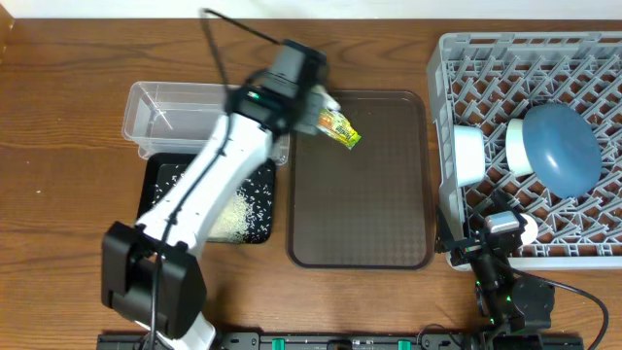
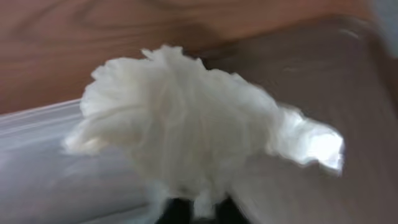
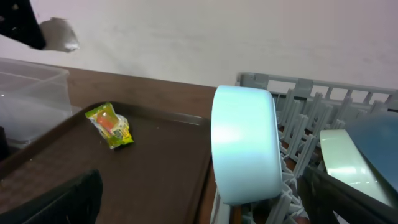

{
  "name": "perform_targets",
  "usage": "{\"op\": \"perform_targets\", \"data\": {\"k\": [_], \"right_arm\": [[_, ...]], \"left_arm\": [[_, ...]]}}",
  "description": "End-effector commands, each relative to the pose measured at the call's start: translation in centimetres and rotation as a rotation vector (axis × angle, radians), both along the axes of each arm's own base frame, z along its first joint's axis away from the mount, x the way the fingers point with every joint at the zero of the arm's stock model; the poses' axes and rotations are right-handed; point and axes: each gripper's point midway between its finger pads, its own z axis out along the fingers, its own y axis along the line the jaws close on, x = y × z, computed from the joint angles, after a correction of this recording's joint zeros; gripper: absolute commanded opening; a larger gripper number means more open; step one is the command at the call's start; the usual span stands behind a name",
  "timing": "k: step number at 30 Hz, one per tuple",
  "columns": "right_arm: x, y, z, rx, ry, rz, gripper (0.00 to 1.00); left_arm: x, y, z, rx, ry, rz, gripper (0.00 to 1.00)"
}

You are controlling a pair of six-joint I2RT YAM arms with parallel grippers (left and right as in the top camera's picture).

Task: Sort waste into correct bins and load items into the dishwasher rack
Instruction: 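Drop the tissue into the clear plastic bin with the left gripper, then reach the left gripper to the yellow snack wrapper and grasp it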

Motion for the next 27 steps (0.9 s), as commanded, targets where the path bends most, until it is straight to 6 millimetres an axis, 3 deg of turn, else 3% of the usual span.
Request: {"op": "perform_targets", "data": {"k": [1,3,6,11,15,19,21,27], "right_arm": [[0.0,-0.3,-0.1,0.01,0.003,-0.011,0.99],[0.0,-0.3,-0.1,0.01,0.003,-0.011,0.99],[0.0,-0.3,-0.1,0.01,0.003,-0.011,0.99],[0.0,-0.3,-0.1,0.01,0.003,-0.011,0.99],[0.0,-0.3,-0.1,0.01,0.003,-0.011,0.99],[0.0,-0.3,-0.1,0.01,0.003,-0.011,0.99],[0.0,-0.3,-0.1,0.01,0.003,-0.011,0.99],[0.0,-0.3,-0.1,0.01,0.003,-0.011,0.99]], "left_arm": [[2.1,4.5,-1.5,0.028,0.008,0.139,0.4],[2.5,6.3,-2.1,0.03,0.023,0.173,0.4],[1.8,6.0,-1.5,-0.03,0.055,0.148,0.42],[-0.4,2.1,0.4,-0.117,0.069,0.032,0.44],[-1.4,-1.8,-0.5,-0.11,0.073,-0.055,0.51],[-1.9,-6.2,-3.3,-0.051,0.067,-0.226,0.66],[-2.0,-8.0,-5.8,-0.018,0.081,-0.299,0.68],[-1.5,-10.2,-12.7,0.035,0.136,-0.326,0.69]]}}
